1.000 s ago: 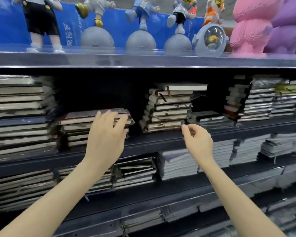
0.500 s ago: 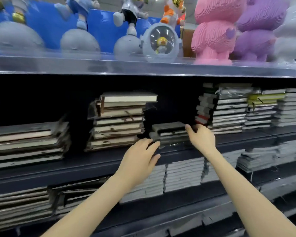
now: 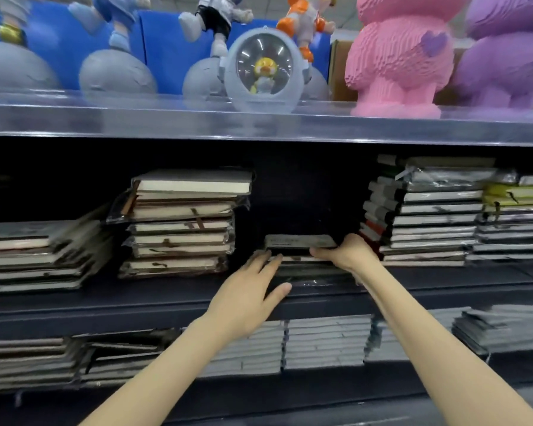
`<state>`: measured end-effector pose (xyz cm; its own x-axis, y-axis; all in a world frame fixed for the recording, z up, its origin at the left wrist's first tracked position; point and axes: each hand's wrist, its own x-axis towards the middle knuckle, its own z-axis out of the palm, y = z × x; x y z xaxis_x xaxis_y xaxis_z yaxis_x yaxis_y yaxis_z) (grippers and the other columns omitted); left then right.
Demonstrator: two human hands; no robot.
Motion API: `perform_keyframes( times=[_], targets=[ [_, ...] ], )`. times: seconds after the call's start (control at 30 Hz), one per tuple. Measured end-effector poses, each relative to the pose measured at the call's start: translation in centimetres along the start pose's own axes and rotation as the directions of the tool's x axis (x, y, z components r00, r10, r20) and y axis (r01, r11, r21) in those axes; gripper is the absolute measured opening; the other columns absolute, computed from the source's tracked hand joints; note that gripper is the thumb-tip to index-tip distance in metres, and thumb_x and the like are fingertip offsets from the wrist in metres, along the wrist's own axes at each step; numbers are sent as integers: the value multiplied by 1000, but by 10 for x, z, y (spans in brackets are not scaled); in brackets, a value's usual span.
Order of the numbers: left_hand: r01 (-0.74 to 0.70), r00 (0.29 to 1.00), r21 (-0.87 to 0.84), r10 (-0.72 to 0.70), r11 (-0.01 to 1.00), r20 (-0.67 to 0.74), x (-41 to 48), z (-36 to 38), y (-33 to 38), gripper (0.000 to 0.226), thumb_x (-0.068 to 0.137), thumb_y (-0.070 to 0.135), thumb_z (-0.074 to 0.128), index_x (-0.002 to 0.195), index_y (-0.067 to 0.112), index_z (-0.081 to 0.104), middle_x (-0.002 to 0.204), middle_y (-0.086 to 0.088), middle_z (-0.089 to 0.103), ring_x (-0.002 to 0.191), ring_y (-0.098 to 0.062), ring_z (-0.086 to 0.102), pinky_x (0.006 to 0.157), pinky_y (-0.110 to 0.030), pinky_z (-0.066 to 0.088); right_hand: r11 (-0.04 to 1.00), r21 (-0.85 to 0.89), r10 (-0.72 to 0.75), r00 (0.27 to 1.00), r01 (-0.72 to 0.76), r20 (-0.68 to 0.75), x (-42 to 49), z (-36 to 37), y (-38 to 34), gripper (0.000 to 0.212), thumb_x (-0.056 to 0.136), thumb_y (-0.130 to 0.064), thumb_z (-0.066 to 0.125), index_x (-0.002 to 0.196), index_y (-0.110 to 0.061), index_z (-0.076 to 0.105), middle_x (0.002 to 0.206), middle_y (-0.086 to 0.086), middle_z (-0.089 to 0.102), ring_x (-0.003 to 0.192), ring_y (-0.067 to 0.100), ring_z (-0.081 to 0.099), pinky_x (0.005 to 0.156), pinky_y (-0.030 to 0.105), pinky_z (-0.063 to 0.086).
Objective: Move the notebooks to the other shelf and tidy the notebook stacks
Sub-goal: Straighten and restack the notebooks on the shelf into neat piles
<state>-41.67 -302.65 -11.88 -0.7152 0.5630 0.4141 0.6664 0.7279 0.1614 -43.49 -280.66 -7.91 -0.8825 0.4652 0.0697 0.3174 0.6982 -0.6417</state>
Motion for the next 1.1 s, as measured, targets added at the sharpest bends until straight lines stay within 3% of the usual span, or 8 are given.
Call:
perform_keyframes(
  times=[0.2, 0.33, 0.47, 0.6, 0.7, 0.83, 1.0, 1.1],
  targets=[
    [-15, 990, 34, 20, 999, -142, -16, -19, -14, 71, 86, 61, 11, 145, 28, 34, 149, 5, 36, 137, -15, 33, 106, -28, 32, 990, 137, -11, 997, 21, -72, -9, 2, 9, 75, 48, -63, 76, 103, -13, 64, 98, 5, 69, 93, 28, 64, 87, 43, 52],
    [-118, 964, 212, 163, 970, -209, -26, -29, -20, 48, 93, 43, 37, 128, 18, 57, 122, -3, 62, 107, -23, 61, 82, -33, 51, 937, 348, 9, 996, 22, -89, -21, 0, -1, 46, 61, -25, 85, 98, -5, 65, 96, 9, 68, 89, 27, 64, 81, 36, 54],
    [-181, 814, 324, 327, 928, -480, -36, -46, -22, 29, 90, 25, 57, 112, 8, 68, 101, -9, 65, 90, -25, 60, 73, -35, 51, 593, 798, 90, 994, -106, 65, -35, -13, -10, 28, 80, 8, 63, 106, 8, 52, 105, 21, 60, 59, 31, 64, 39, 22, 47],
    [-16, 661, 471, 363, 882, -657, -44, -81, -34, 36, 88, 23, 60, 120, 7, 63, 117, -18, 60, 110, -31, 51, 91, -40, 40, 173, 982, 153, 987, -77, 51, -54, -19, 1, 19, 84, 11, 56, 103, 9, 53, 115, 19, 48, 58, 32, 62, 42, 18, 50],
    [96, 717, 502, 290, 859, -634, -38, -104, -47, 48, 91, 31, 54, 134, 8, 50, 132, -19, 53, 126, -34, 44, 109, -47, 29, 41, 999, 89, 996, -12, 8, -74, -22, 4, 4, 88, 6, 56, 84, 5, 56, 99, 15, 52, 56, 27, 63, 45, 16, 50],
    [96, 813, 492, 217, 865, -540, -31, -115, -57, 53, 92, 37, 46, 134, 5, 49, 130, -14, 55, 124, -33, 47, 111, -49, 28, -61, 995, -59, 995, 73, -76, -97, -37, -17, 8, 90, 3, 55, 97, 4, 55, 90, 13, 53, 49, 16, 64, 50, 16, 51],
    [46, 798, 458, 243, 888, -552, -31, -118, -58, 49, 91, 35, 48, 130, 4, 53, 126, -14, 57, 119, -32, 50, 108, -49, 34, -95, 987, -161, 976, 131, -145, -114, -37, -62, 42, 90, 3, 55, 129, 12, 44, 95, 13, 55, 51, 17, 64, 53, 19, 53],
    [8, 753, 380, 245, 925, -611, -34, -119, -58, 51, 93, 35, 46, 133, 2, 49, 126, -18, 56, 119, -34, 50, 106, -46, 36, -53, 991, -184, 975, 119, -127, -119, -34, -95, 38, 87, 5, 58, 123, 14, 49, 99, 17, 53, 54, 19, 65, 52, 20, 53]
  ],
)
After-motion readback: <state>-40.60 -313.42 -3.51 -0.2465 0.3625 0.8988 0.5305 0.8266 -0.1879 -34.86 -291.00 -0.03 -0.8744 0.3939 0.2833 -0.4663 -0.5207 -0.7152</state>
